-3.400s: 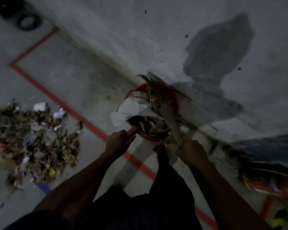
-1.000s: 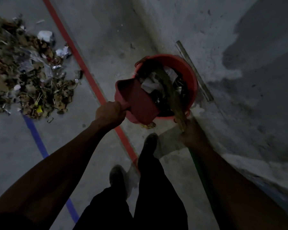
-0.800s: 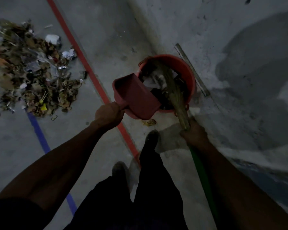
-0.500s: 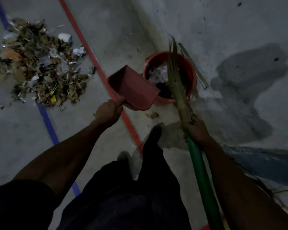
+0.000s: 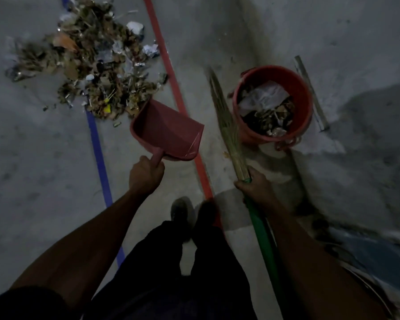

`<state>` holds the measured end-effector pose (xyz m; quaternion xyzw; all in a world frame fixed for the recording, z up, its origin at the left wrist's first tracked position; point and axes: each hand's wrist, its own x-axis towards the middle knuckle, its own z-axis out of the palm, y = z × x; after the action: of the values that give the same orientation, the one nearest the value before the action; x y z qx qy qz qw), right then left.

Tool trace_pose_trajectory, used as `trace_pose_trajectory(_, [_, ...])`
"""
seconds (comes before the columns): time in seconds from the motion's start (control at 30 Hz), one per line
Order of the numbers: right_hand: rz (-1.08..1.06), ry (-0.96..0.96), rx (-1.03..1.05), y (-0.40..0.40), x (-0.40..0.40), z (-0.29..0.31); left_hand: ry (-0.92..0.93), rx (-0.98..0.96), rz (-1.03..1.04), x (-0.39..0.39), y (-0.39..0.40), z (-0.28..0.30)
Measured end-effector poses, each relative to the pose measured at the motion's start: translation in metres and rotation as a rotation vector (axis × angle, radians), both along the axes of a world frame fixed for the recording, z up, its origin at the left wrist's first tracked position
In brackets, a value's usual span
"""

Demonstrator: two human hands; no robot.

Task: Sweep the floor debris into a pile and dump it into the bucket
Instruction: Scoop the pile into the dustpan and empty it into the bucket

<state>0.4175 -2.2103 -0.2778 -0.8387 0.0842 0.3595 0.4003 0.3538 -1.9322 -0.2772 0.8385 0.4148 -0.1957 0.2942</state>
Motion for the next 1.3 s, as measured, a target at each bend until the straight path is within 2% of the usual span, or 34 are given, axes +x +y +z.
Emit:
trace_pose_trajectory(0.13, [0.147, 0.051, -0.103, 0.004, 0.006, -0.059, 0.094, -0.002, 0.07, 0.0, 0.006, -0.047])
trace_pose_trajectory(0.27, [0.115, 0.178, -0.178, 0.004, 0.011, -0.119, 0.155, -0.018, 0.079, 0.005, 0.013, -0.097])
trace_pose_trajectory(0.57, [-0.395, 0.313, -0.271, 0.008, 0.041, -0.268, 0.104, 0.06, -0.118, 0.019, 0.049, -0.234])
trace_pose_trajectory(0.63, [-0.442, 0.347, -0.318, 0.02, 0.036, -0.294, 0.098, 0.059, -0.096, 0.015, 0.067, -0.259])
trace_pose_trajectory(0.8, [-0.394, 0.406, -0.365, 0.084, 0.005, -0.346, 0.079, 0.044, -0.077, -0.006, 0.114, -0.297])
trace_pose_trajectory(0.93, [-0.234, 0.363, -0.267, 0.172, -0.006, -0.361, 0.106, 0.051, -0.031, -0.026, 0.154, -0.308])
trace_pose_trajectory(1.03, [-0.297, 0.316, -0.06, 0.239, 0.003, -0.354, 0.131, 0.079, -0.009, -0.034, 0.183, -0.31])
trace_pose_trajectory(1.13, [-0.273, 0.329, 0.051, 0.292, 0.029, -0.34, 0.134, 0.077, 0.034, -0.04, 0.206, -0.312])
trace_pose_trajectory(1.3, [-0.351, 0.176, 0.042, 0.305, 0.05, -0.314, 0.092, 0.043, 0.153, -0.043, 0.232, -0.304])
